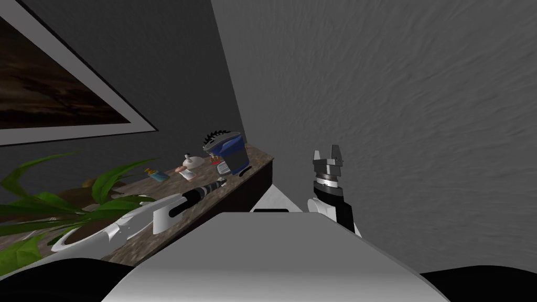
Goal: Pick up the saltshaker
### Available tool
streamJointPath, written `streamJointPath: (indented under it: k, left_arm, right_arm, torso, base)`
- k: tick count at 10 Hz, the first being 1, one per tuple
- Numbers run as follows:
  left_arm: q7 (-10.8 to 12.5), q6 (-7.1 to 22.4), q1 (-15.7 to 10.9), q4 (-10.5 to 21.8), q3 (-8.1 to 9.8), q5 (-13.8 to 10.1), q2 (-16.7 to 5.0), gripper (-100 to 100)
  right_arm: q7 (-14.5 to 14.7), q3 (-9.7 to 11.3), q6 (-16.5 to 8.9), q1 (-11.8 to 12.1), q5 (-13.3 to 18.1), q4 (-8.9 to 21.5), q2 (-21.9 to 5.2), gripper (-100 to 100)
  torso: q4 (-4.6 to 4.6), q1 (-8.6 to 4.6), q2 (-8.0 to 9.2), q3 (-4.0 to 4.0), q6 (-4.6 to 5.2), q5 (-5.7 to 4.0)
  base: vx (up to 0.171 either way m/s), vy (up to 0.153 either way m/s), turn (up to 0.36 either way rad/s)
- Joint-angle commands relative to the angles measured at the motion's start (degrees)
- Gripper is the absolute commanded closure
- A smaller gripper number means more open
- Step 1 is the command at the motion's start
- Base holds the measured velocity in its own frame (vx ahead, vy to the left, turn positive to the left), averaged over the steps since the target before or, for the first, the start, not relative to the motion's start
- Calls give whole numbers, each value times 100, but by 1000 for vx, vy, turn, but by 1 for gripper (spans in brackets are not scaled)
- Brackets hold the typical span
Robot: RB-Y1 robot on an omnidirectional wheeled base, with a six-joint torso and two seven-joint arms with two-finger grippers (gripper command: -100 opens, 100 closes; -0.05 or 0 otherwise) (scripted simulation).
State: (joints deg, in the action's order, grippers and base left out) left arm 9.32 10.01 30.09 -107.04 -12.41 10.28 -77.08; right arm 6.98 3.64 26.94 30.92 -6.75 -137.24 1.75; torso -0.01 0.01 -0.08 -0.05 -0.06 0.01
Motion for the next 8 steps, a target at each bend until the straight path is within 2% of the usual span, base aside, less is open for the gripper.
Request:
streamJointPath:
  k: [1, 2, 3, 4, 5, 8]
  left_arm:
    - [0, 0, 0, 0, 0, 0, 0, 0]
    - [-68, -57, -56, 178, -36, 33, 168, -100]
    - [-113, -95, -94, 297, -59, 55, 279, -100]
    - [-84, -71, -82, 235, -57, 48, 223, -100]
    - [-94, -81, -85, 249, -58, 50, 234, 100]
    - [-94, -74, -83, 252, -56, 50, 231, 100]
  right_arm:
    - [0, 0, 0, 0, 0, 0, 0, 0]
    - [0, 0, 0, 0, 0, 0, 0, 0]
    - [0, 0, 0, 0, 0, 0, 0, 0]
    - [0, 0, 0, 0, 0, 0, 0, 0]
    - [0, 0, 0, 0, 0, 0, 0, 0]
    - [0, 0, 0, 0, 0, 0, 0, 0]
  torso:
    - [0, 0, 0, 0, 0, 0]
    - [1, -3, 4, 3, 0, -1]
    - [0, -5, -4, -2, 3, -1]
    - [-3, -5, -15, -8, 3, -1]
    - [-2, -4, -8, -5, 0, -2]
    - [2, -5, 6, 4, 4, 1]
  base:
    - [0, 0, 0]
    - [35, -6, -100]
    - [69, -4, -133]
    - [32, 2, -23]
    - [5, 2, 13]
    - [0, 0, 0]
